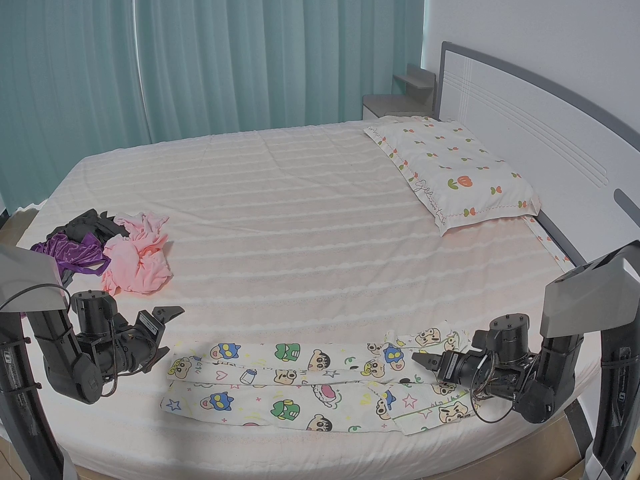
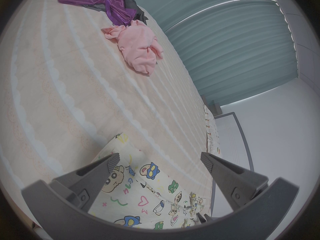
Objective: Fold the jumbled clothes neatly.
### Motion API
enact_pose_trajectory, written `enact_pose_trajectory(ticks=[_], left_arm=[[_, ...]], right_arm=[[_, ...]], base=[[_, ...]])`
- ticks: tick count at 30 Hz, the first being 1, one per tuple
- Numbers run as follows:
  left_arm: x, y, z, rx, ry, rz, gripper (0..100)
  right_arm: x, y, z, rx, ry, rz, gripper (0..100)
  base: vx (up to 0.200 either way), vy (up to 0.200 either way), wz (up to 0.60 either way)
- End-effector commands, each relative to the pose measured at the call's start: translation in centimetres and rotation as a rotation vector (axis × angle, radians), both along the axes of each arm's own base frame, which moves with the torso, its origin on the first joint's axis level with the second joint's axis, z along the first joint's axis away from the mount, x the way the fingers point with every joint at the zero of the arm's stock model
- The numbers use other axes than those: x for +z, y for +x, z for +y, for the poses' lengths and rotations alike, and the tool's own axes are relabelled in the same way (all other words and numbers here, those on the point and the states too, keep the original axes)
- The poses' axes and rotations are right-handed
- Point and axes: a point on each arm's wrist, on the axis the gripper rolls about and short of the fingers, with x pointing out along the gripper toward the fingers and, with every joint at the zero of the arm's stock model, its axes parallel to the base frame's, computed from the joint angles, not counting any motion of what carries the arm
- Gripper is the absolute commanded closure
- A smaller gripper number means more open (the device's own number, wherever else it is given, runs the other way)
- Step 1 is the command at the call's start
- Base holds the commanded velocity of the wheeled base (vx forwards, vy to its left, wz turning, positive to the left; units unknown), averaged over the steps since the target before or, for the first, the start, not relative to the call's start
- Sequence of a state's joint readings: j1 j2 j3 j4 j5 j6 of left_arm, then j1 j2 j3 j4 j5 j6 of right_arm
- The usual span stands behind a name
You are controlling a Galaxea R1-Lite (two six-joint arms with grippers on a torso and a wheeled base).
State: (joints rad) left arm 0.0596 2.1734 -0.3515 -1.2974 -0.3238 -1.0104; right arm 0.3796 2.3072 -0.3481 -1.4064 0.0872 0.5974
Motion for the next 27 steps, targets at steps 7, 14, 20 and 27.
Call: enact_pose_trajectory(ticks=[7,14,20,27], left_arm=[[-0.1,0.0,0.0,0.001,-0.001,0.005,0],[-0.1,0.0,0.0,0.001,0.001,0.005,0],[-0.2,0.0,0.0,0.000,0.001,0.006,0],[-0.2,0.0,0.0,-0.008,0.012,0.005,0]], right_arm=[[4.9,1.7,3.6,0.084,-0.001,-0.161,0],[2.3,6.6,6.9,0.025,-0.209,-0.055,0],[-1.2,7.8,9.3,-0.001,-0.352,-0.021,0],[-1.6,7.8,9.7,-0.008,-0.397,-0.002,0]], base=[[0.000,0.000,0.00],[0.000,0.000,0.00],[0.000,0.000,0.00],[0.000,0.000,0.00]])
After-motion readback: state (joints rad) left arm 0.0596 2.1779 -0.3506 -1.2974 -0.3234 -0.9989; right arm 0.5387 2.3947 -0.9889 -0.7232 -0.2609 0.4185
